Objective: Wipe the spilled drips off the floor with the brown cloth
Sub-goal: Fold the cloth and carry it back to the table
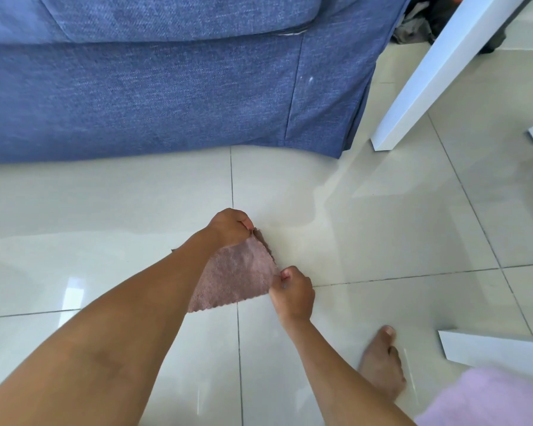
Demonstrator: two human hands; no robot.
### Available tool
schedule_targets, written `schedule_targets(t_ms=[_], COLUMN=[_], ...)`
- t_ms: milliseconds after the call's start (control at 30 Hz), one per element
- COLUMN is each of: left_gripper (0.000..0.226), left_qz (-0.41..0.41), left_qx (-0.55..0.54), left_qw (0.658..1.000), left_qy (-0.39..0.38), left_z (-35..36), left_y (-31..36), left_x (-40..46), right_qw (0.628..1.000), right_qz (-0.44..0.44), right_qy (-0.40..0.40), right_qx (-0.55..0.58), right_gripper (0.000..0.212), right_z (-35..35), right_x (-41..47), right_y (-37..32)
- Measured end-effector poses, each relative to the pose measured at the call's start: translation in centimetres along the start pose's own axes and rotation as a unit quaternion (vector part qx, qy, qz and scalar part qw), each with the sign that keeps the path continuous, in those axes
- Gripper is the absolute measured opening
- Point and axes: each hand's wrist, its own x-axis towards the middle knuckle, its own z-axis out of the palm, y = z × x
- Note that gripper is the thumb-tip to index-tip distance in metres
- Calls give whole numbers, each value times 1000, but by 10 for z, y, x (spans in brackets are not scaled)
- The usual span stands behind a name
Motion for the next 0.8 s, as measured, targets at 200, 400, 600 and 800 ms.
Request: schedule_targets(t_ms=[200, 400, 600, 800], left_gripper=[24, 6, 26, 33], left_qz=[-19, -62, -59, -32], left_qx=[-18, -72, -30, 12], left_qw=[999, 995, 997, 996], left_qy=[-23, -12, 44, 86], left_z=[-38, -70, -74, -63], left_y=[-18, -64, -97, -119], left_x=[-16, -31, -31, -23], right_qw=[996, 990, 982, 976], right_qz=[-82, -122, -142, -164], right_qy=[9, -52, -122, -144], right_qx=[27, 43, 24, 13], right_gripper=[10, 16, 23, 27], right_z=[20, 57, 86, 93], right_x=[-43, -84, -94, -85], right_y=[-22, -43, -61, -57])
